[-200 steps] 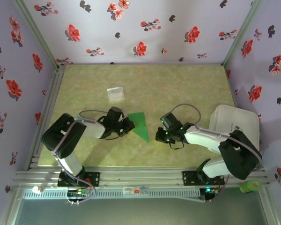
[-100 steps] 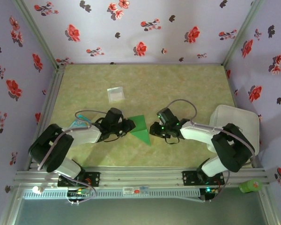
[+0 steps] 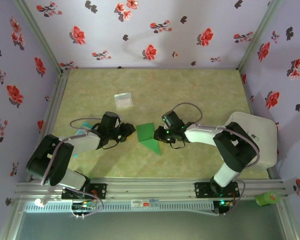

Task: Fold a paper plane with a square sheet of paper (pick it up from the middle)
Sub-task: Third fold the triangle at the center of the table.

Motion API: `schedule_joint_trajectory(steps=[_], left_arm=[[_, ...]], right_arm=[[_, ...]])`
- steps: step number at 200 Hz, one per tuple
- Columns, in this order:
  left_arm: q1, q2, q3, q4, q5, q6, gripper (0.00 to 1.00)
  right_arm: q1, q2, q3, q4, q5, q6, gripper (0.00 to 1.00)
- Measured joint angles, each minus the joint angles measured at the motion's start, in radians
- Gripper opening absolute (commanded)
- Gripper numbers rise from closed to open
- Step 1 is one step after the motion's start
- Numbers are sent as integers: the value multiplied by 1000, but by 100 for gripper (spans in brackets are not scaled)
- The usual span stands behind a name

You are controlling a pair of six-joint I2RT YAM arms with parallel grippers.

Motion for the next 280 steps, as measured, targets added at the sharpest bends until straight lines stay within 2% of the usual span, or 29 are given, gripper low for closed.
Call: schedule_joint_trajectory(steps=[33,87,150,202,280], left_arm=[[16,13,0,0,31,14,34],[22,31,0,1,64,30,37],[38,40,0,1,96,50,43],[40,83,17,12,137,51,43],[40,146,65,45,192,51,43]], right_arm=[[0,2,1,2,0,-2,10],[0,-11,-3,8,-5,-4,4],[-20,-64,-92,132,-56,15,2],[-48,-82,-165,249,-95,59,2],[-63,-131,-215,320,-116,80,1]])
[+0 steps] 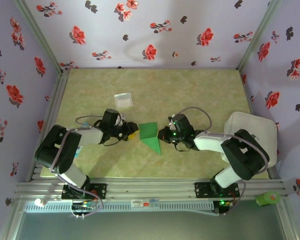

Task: Fold a paper plane with a square sheet of paper (pick it up from the middle)
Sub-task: Third fold the triangle at the center of the table.

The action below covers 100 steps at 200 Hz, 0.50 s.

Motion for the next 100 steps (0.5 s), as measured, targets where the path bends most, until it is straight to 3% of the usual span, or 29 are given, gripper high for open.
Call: schedule_joint_trajectory(steps=[100], left_arm=[[-18,87,48,7,36,0,42]], right_arm=[[-16,-9,-36,50,-20,19,0]])
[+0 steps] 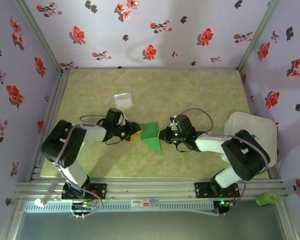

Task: Fold a paper plane with a square sheet of paper (pick it up from the middle)
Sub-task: Third fold the triangle at the center of the table, then fourth fold the wing at the center of the table.

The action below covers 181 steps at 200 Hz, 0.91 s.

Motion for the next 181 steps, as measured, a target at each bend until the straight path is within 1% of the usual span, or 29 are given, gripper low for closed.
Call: schedule_joint_trajectory(steps=[181], left_arm=[[-34,58,58,0,1,-1,38]], right_arm=[[-8,-32,-43,56,-18,18,0]])
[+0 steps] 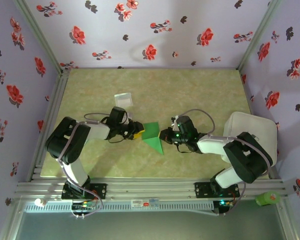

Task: Fold a paper plane with a square sheet of paper (pick it up from the middle)
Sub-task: Fourth fold the wing at the center of the table.

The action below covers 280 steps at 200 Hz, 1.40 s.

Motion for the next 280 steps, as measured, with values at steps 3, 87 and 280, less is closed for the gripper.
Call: schedule_joint_trajectory(steps=[3,87,280], left_arm=[[0,0,0,0,0,0,38],[-11,-14,0,-8,-27,0,40],[-10,-42,0,-53,-45,28,44]], right_arm=[[0,-1,-1,2,0,0,0],[-10,-15,-18,22,-3,14,5],[-13,22,-5,26,-56,3,2]])
